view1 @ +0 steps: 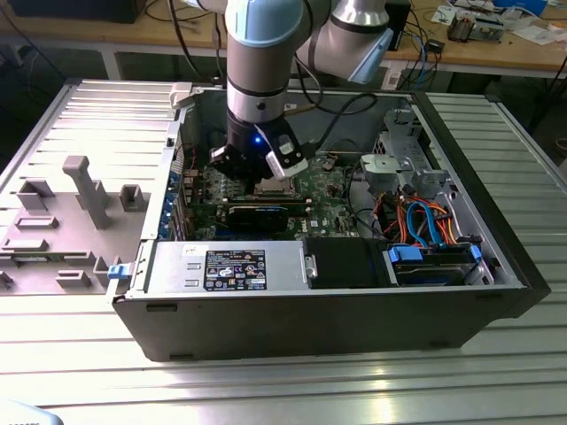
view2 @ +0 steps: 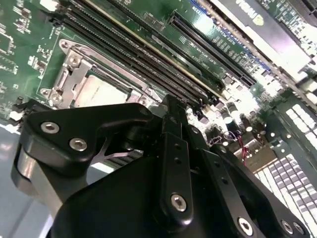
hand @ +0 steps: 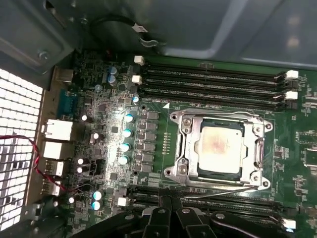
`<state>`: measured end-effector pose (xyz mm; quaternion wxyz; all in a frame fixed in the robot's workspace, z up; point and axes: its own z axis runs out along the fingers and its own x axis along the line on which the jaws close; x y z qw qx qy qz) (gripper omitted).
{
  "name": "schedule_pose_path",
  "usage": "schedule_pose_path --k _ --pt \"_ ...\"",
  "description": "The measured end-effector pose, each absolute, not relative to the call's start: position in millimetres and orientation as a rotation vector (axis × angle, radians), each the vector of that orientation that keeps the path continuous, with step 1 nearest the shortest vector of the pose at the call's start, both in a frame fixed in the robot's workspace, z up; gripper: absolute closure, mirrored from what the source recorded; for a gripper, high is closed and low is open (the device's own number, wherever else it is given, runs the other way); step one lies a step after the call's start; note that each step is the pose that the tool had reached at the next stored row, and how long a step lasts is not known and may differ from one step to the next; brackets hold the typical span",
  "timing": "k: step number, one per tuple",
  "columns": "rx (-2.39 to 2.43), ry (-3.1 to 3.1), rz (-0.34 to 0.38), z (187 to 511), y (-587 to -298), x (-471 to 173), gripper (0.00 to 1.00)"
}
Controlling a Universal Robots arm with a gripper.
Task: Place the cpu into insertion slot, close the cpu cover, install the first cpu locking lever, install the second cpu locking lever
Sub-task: 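Install the second cpu locking lever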
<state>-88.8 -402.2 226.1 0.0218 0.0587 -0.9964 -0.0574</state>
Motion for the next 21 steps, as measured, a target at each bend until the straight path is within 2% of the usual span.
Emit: schedule_pose_path --k 14,21 --pt "0.183 -3.087 -0.214 200 -392 -94 0.89" --pt "0.184 -3.088 -0.196 207 -392 -94 0.89"
